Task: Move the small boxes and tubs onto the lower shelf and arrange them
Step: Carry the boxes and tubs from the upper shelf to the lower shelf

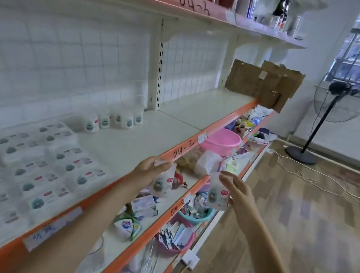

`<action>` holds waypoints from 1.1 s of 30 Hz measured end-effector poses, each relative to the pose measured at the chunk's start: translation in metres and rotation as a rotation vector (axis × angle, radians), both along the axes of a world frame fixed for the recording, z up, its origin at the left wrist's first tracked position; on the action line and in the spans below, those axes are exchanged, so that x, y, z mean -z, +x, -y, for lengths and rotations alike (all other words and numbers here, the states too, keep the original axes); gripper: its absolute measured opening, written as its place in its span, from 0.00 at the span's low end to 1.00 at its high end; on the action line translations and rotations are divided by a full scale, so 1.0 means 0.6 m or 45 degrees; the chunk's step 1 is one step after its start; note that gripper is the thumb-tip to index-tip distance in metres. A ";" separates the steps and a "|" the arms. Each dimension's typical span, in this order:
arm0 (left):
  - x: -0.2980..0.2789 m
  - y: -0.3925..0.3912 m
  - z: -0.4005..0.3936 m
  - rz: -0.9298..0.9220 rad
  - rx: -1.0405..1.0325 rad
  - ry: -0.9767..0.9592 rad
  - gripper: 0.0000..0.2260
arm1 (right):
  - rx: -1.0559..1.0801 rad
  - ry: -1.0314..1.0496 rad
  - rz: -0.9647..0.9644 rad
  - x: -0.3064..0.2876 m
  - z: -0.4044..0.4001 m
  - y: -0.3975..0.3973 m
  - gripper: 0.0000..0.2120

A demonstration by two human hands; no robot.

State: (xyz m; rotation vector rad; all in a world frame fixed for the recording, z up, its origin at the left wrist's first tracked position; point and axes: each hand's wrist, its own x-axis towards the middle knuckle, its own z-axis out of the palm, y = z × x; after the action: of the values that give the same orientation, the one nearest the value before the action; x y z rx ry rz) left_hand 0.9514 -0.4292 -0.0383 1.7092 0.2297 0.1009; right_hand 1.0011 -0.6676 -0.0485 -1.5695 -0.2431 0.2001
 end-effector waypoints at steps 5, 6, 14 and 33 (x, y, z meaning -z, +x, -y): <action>-0.021 0.091 -0.061 0.075 -0.263 0.027 0.13 | -0.215 -0.001 0.099 -0.024 -0.065 0.142 0.21; -0.025 0.106 -0.076 0.086 -0.325 0.048 0.12 | -0.260 -0.014 0.113 -0.029 -0.083 0.172 0.20; -0.084 0.159 -0.194 0.062 -0.825 0.244 0.15 | -0.771 -0.196 0.289 -0.078 -0.238 0.361 0.19; -0.101 0.143 -0.313 -0.344 -1.018 0.543 0.29 | -1.501 -0.824 1.156 -0.174 -0.590 0.392 0.26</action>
State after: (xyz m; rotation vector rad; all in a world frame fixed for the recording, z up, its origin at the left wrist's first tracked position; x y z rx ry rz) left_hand 1.0375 -0.2413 0.0226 1.9536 1.1547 0.5397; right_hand 1.2366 -0.3139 0.0557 -1.8737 -1.9803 0.4927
